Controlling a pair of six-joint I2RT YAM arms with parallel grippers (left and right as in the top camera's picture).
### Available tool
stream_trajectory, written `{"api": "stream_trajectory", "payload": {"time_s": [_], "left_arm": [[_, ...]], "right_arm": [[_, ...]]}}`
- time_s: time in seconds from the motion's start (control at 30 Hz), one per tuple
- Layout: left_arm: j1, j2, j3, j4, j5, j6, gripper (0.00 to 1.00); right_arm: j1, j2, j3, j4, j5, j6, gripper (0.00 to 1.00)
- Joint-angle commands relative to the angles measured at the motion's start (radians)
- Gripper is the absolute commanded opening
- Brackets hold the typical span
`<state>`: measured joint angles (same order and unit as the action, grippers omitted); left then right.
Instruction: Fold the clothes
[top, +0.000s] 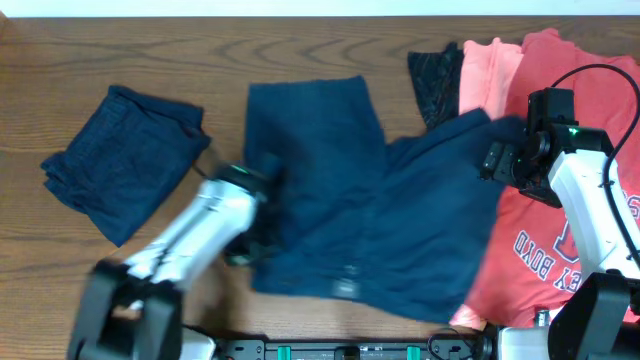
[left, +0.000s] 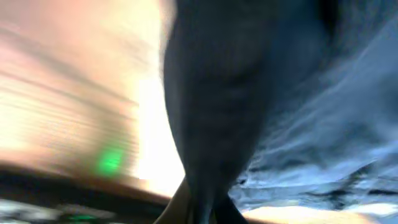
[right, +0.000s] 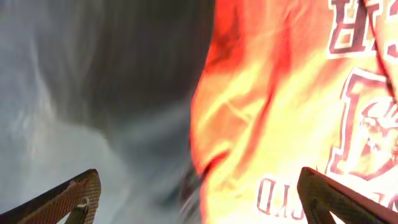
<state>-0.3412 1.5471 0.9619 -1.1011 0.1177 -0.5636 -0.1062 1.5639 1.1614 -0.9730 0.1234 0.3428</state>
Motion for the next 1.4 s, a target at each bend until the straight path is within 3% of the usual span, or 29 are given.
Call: {"api": "stream_trajectory", "payload": {"time_s": [0.0,0.17,0.23,0.27,0.3,0.33,0.37,0.43,0.47,0.67,0.87,1.37], "left_arm": [[0.190,-0.087,0.158,-0.024,-0.244,0.168,0.06],[0.410,-0.114,0.314,0.051,-0.241,0.195,0.06],[0.466,-0.114,0.344,0.087,-0.216,0.181,0.06],[0.485,-0.114,0.348,0.104,-0.191,0.181,0.12],[0.501,-0.114,0.348,0.118,-0.150,0.182,0.35],[0.510,-0.114,0.348,0.119,-0.105,0.182,0.58],[0.511,-0.112,0.348,0.112,-0.072,0.182,0.73],[0.505,-0.109,0.345,0.080,-0.013,0.182,0.87],[0.498,-0.109,0.343,0.062,0.013,0.182,0.91],[0.413,-0.109,0.317,-0.009,0.183,0.182,0.95],[0.244,-0.097,0.245,0.012,0.185,0.181,0.95],[-0.076,-0.013,-0.056,0.367,0.185,0.063,0.93]], "right_arm": [[-0.005,-0.016,0.008,0.010,-0.069,-0.058,0.99],[-0.003,-0.015,0.008,0.030,-0.217,-0.174,0.84],[-0.003,-0.015,0.008,0.030,-0.233,-0.200,0.70],[-0.003,-0.015,0.008,0.030,-0.233,-0.203,0.60],[-0.003,-0.015,0.008,0.031,-0.233,-0.203,0.51],[-0.003,-0.015,0.008,0.032,-0.233,-0.203,0.37],[-0.003,-0.015,0.008,0.037,-0.233,-0.203,0.25],[-0.003,-0.014,0.008,0.050,-0.235,-0.204,0.05],[-0.001,-0.013,0.007,0.059,-0.248,-0.224,0.01],[0.031,0.010,0.007,0.138,-0.368,-0.349,0.01],[0.066,0.109,0.007,0.285,-0.379,-0.347,0.01],[0.128,0.380,0.008,0.621,-0.493,-0.341,0.02]]}}
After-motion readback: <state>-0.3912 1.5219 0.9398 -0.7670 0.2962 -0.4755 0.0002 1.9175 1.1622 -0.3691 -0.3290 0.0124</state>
